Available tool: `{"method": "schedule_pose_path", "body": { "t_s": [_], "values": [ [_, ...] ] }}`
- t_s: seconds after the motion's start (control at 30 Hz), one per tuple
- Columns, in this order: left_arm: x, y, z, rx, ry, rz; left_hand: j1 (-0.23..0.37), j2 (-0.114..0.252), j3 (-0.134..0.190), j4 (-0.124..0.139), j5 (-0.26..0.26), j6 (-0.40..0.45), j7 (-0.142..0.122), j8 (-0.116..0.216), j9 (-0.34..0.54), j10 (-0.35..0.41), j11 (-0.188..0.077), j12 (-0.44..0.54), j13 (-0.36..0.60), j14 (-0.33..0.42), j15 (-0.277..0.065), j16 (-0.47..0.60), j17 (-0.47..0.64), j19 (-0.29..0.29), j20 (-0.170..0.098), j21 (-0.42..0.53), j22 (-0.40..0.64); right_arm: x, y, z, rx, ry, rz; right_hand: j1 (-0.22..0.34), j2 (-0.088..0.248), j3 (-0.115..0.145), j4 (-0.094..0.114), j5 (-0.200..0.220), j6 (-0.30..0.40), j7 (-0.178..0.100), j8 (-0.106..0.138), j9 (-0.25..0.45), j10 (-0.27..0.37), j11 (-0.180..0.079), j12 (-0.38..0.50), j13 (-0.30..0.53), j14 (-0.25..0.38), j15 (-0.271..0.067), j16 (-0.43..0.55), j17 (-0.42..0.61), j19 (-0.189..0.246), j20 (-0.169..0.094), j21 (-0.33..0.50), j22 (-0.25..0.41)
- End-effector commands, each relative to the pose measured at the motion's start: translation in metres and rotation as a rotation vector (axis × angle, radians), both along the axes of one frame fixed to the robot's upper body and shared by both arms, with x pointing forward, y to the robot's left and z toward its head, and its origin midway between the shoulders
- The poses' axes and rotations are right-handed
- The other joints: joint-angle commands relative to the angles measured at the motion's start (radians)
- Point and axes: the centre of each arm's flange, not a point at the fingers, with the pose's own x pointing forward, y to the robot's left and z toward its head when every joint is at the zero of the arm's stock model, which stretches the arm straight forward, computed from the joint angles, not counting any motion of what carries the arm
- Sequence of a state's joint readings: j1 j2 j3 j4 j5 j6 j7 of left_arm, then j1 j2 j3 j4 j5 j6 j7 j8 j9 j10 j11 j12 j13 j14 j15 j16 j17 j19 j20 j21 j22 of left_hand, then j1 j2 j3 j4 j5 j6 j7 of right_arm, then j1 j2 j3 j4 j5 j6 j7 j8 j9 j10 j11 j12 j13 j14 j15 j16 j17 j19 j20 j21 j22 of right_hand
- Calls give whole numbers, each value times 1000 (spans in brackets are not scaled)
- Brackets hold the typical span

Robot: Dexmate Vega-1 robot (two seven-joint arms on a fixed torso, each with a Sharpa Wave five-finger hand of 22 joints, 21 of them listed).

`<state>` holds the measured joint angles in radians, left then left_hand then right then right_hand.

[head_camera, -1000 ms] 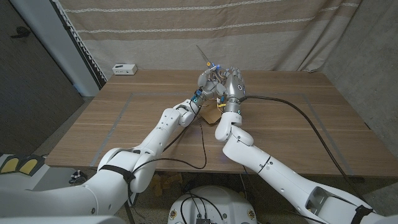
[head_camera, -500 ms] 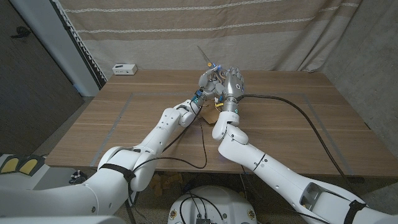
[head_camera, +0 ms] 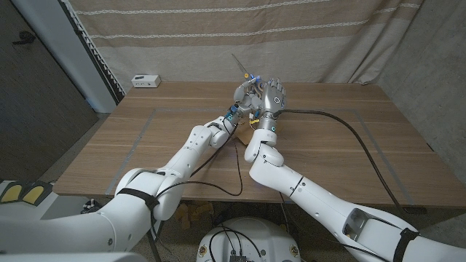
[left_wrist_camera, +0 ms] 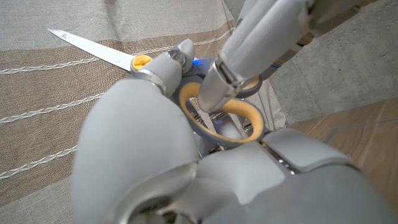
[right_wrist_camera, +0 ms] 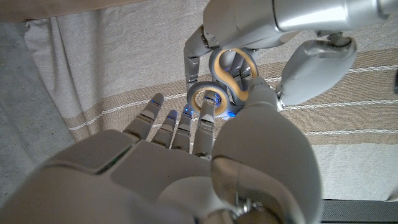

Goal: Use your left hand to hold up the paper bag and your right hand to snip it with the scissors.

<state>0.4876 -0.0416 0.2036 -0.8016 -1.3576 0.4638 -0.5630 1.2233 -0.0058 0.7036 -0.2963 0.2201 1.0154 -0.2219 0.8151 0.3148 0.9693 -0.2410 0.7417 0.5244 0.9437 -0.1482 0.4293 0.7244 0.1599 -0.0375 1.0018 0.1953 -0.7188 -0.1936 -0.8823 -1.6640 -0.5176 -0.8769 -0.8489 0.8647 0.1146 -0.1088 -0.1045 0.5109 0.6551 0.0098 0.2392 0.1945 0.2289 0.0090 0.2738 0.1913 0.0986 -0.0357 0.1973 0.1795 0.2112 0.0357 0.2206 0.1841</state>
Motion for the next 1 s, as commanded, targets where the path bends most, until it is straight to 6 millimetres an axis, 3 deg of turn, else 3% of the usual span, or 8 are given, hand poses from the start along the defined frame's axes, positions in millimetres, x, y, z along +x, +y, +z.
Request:
{"method": "schedule_pose_path", "body": {
  "t_s": [0.03,0.33,0.53,0.83,1.0],
  "values": [
    [-4,-7,-1,12,-23,-52,157,169,116,123,-1,167,146,313,767,32,26,104,492,21,-84,-8,291,-3,-132,1,-1,5,3,0,-5,4,-22,0,-9,-8,-5,7,7,-12,2,5,14,-7,3,1,10,4,-3,1,11,4,6,2],
    [-16,-10,-2,40,-4,-60,155,169,112,125,-2,168,142,310,757,31,26,100,485,25,-84,-23,274,-7,-132,3,0,6,5,-4,-39,-27,-59,50,-36,-8,-34,19,78,-5,29,17,91,-20,26,1,74,-18,7,-1,49,-8,15,5],
    [-21,-11,-1,49,-8,-65,157,170,110,124,-3,171,141,312,754,37,26,104,485,33,-84,-31,265,-15,-135,6,1,6,3,-6,-31,-25,-51,83,-31,1,-45,26,99,-3,34,18,118,-24,32,1,96,-32,7,-1,69,-21,20,6],
    [-14,-4,0,42,-12,-40,156,168,109,125,-3,173,133,306,735,36,26,100,477,42,-84,-39,263,-19,-131,12,2,4,1,-8,-17,-12,-26,109,1,20,-43,26,91,14,25,15,125,-30,30,0,95,-26,2,2,63,-19,16,8],
    [-9,1,-1,33,-14,-24,156,168,109,124,-3,171,131,310,738,38,26,100,475,49,-84,-42,264,-22,-132,15,1,3,-1,-8,-13,-17,-1,77,21,16,-14,13,73,28,9,11,120,-29,24,0,82,-3,-4,7,46,-7,8,9]
  ]
}}
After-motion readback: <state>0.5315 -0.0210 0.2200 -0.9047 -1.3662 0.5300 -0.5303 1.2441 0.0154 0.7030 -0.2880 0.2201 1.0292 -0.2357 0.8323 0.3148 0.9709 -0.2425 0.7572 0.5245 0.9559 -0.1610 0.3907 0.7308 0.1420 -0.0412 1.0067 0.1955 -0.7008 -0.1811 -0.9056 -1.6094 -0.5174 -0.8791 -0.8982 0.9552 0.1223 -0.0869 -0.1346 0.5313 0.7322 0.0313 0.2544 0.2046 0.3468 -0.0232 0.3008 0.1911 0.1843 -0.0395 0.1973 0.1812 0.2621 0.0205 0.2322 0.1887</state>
